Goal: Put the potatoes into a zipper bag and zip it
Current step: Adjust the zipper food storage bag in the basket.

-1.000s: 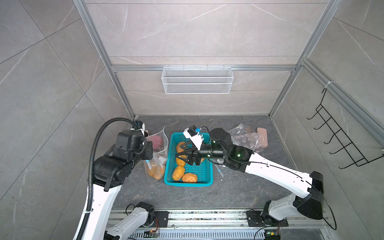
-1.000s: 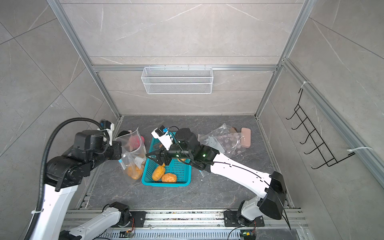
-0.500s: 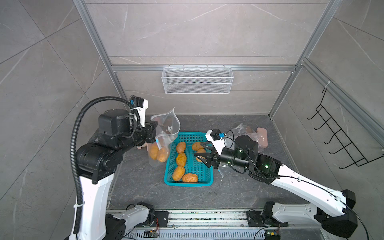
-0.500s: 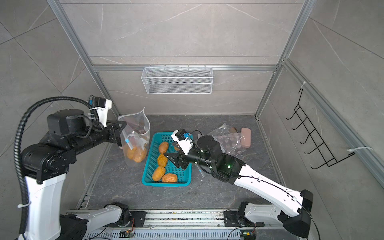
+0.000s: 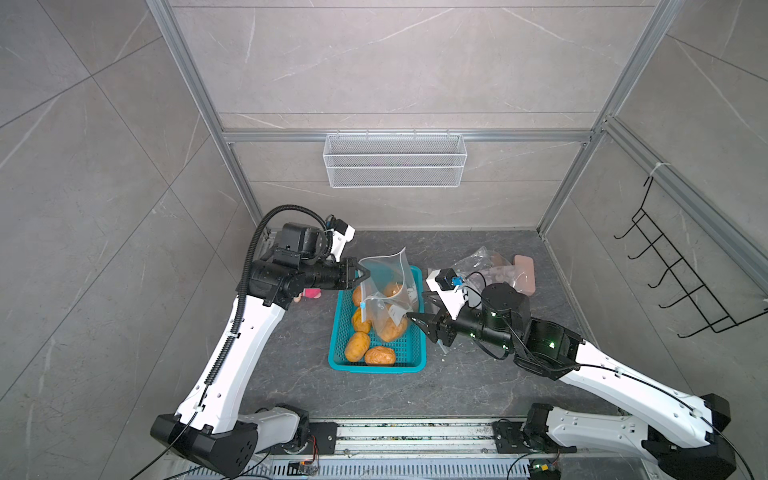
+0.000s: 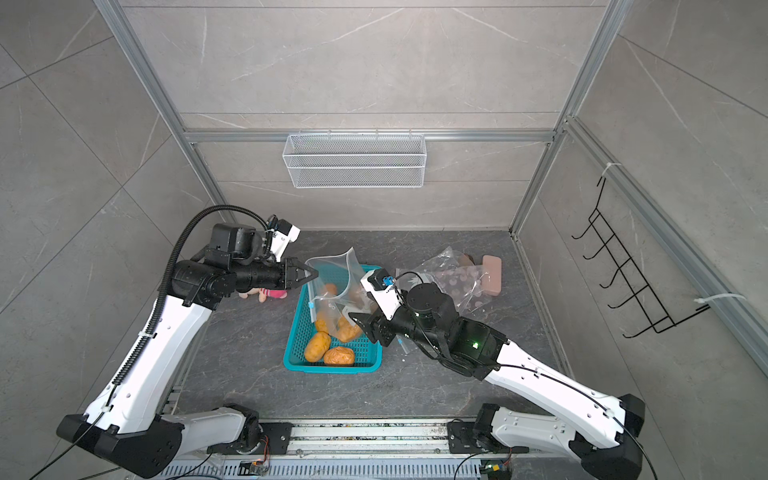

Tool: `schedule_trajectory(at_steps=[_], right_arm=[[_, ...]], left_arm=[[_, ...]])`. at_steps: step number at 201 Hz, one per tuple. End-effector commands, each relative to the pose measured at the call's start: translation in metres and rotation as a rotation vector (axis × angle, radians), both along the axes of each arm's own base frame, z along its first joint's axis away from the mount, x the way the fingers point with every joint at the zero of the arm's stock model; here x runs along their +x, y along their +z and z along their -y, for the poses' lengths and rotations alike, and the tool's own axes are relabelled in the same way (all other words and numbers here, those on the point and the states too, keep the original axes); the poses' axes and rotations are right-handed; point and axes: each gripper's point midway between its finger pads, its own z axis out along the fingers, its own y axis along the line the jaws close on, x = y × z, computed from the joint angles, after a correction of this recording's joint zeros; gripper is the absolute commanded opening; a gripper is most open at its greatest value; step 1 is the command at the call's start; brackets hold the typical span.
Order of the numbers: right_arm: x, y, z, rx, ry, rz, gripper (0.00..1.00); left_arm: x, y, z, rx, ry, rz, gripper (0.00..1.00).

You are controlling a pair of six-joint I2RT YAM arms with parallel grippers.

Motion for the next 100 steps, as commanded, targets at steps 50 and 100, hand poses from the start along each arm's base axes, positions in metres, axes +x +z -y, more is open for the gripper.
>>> schedule_trajectory(at_steps=[50,100], right_arm=[[-0.005,-0.006,-0.007,-0.131,0.095,0.105,0.66],[-0.017,-0.001,-0.017,-0.196,0.236,0.236,0.63]], left_arm=[[-0.042,-0.031,-0.004,-0.004,-0.102,-0.004,0.0],[-0.065,-0.054,-0.008,0.01,-0.152,-0.021,0.0]])
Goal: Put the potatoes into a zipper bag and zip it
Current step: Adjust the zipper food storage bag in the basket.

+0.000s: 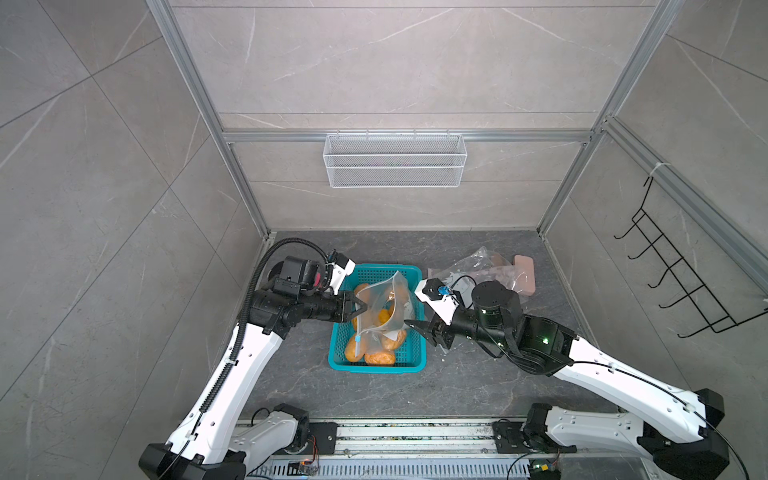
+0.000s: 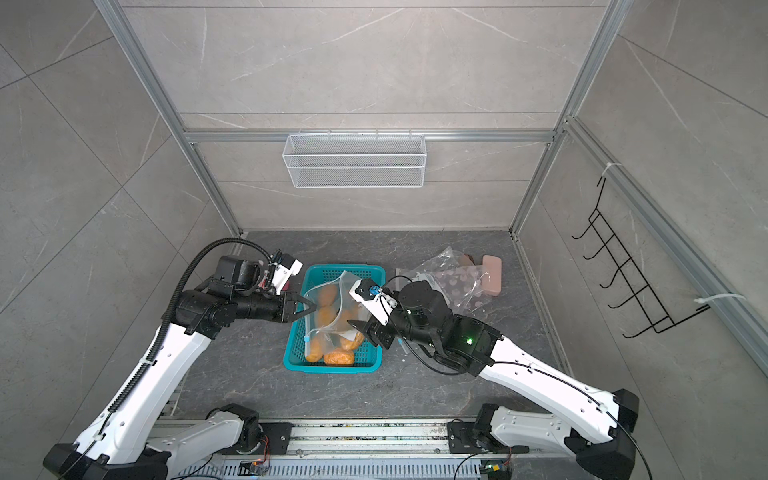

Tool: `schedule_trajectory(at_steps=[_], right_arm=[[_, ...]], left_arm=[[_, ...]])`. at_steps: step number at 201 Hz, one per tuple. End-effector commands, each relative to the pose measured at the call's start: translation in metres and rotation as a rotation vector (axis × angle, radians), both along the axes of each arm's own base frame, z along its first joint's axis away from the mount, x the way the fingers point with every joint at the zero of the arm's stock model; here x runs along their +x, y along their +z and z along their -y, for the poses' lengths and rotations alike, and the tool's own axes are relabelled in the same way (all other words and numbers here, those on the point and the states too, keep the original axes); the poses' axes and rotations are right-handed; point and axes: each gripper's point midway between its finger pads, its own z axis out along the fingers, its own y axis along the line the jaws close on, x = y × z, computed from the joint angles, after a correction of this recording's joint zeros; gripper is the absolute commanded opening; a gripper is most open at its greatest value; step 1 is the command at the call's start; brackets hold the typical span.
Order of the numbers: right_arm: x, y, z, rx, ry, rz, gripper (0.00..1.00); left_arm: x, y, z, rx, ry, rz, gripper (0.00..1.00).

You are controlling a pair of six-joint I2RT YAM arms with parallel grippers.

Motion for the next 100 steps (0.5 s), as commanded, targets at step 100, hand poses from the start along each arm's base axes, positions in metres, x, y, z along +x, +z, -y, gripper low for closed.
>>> schedule_trajectory(at_steps=[100], right_arm=[[-0.014,-0.007,-0.004,-0.425,0.402,0.297,0.63]], left_arm=[[-0.035,0.002,0.007,-0.042,-0.202,0.078,0.0]])
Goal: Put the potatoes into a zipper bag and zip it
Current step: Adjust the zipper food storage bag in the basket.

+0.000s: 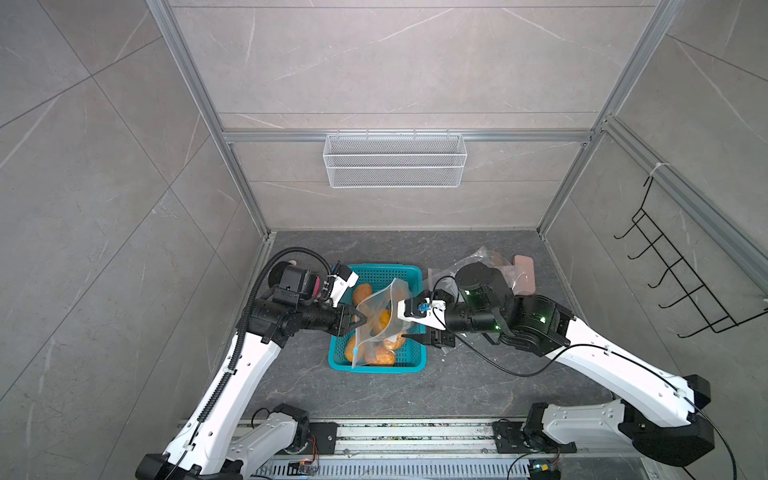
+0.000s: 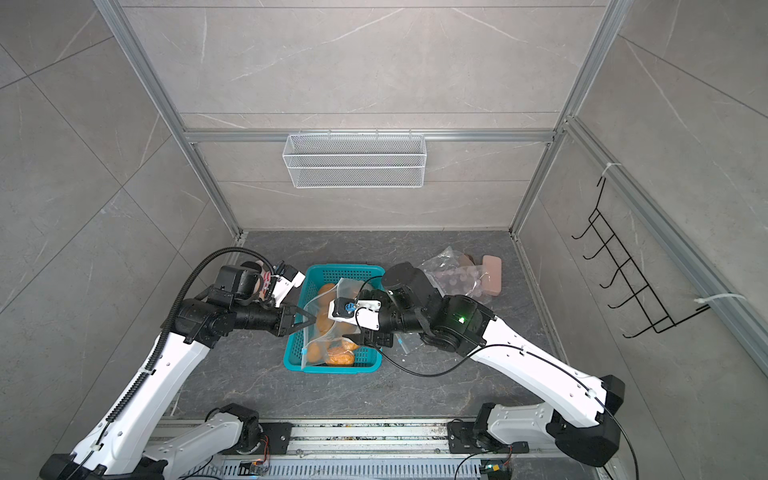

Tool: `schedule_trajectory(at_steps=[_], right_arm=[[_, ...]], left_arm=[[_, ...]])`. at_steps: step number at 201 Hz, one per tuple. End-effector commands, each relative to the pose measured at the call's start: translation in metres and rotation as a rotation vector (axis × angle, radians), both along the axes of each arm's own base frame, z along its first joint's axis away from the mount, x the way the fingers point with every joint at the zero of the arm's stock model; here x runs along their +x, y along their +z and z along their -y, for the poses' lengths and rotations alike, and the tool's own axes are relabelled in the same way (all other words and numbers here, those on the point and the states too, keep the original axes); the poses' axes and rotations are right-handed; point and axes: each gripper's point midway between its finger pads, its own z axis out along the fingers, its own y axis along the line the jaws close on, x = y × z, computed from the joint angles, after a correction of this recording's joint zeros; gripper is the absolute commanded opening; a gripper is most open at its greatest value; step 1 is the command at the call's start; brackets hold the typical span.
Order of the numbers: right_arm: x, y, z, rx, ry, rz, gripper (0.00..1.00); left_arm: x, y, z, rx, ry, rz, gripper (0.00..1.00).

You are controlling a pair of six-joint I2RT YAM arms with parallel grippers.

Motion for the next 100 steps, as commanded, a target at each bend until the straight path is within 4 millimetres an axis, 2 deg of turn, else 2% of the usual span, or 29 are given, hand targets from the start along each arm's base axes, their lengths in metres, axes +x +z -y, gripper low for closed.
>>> schedule_trajectory(at_steps=[1,54,100], right_arm=[[0.012,-0.009,0.01,-0.118,0.059,0.133,0.63],[0.067,0.016,0.006,-0.08,0.038,0.153,0.59],[0.1,0.003,-0.015,-0.128,0.087,0.139,0.59]], left_arm=[[-0.013,0.012,0.007,-0.051,-0.085,0.034,0.0],[-0.018,0.008,0.006,-0.041,-0.102,0.02,0.0],[-0.016,0.007,0.007,-0.041,-0.106,0.007,0.0]])
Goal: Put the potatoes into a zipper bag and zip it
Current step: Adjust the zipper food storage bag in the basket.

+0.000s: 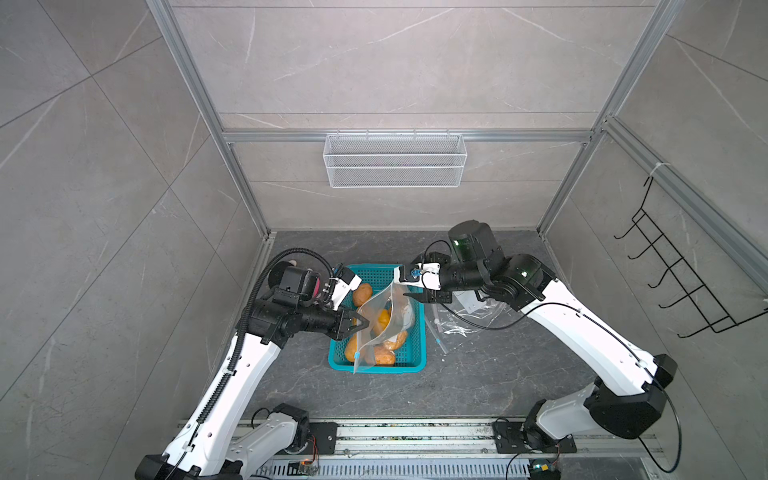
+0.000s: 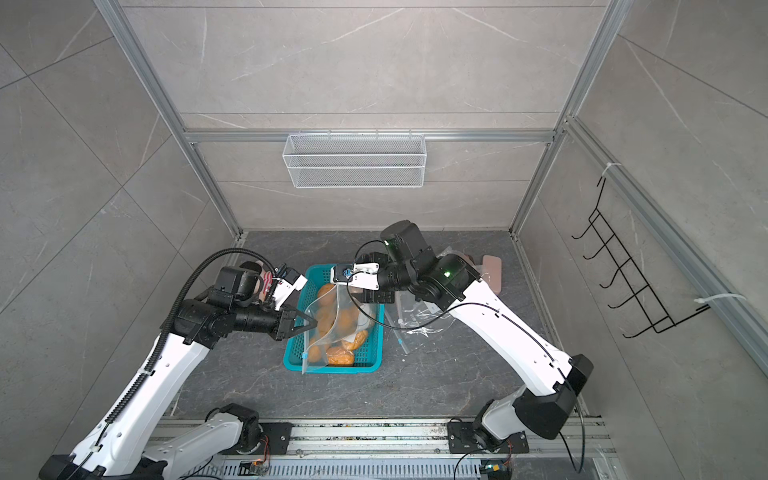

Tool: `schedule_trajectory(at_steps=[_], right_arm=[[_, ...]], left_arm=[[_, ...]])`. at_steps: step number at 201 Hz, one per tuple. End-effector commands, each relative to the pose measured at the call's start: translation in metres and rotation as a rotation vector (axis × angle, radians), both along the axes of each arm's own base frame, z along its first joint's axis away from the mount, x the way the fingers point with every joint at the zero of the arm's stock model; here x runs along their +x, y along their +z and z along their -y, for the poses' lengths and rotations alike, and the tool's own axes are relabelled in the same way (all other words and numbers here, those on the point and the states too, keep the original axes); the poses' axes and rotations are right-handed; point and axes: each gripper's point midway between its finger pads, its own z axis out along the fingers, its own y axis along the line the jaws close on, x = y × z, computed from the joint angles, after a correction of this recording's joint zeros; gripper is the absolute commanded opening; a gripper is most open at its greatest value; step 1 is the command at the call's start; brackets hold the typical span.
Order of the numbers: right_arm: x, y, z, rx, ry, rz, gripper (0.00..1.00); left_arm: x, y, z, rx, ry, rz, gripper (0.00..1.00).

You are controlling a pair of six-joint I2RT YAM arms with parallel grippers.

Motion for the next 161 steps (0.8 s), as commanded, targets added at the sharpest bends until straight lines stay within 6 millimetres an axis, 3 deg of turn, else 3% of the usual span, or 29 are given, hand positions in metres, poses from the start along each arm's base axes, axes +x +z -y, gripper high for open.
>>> schedule_trajectory(at_steps=[1,62,87,105,144,161], right_arm=[[0.004,-0.016,-0.013,-0.048,0.081,-0.029,0.59],[-0.008,-0.034,-0.032,-0.062,0.223,-0.138,0.55],[-0.013,-0.041,-0.033,-0.071,0.247,-0.173,0.41],[-0.013,-0.04,-0.034,-0.065,0.24,-0.181,0.23],[-0.006,-0.041,-0.03,-0.06,0.192,-0.151,0.03],[0.005,-0.038,-0.025,-0.034,0.125,-0.132,0.0]], left_arm=[[-0.007,0.005,0.004,-0.023,-0.043,0.0,0.0],[-0.006,0.001,0.001,0.0,-0.027,0.001,0.0],[-0.005,-0.001,0.001,0.004,-0.025,-0.004,0.0],[-0.003,-0.002,0.0,0.009,-0.021,-0.005,0.0],[0.001,-0.001,-0.002,0.027,0.004,0.011,0.0],[0.006,0.001,-0.006,0.048,0.034,0.033,0.26]])
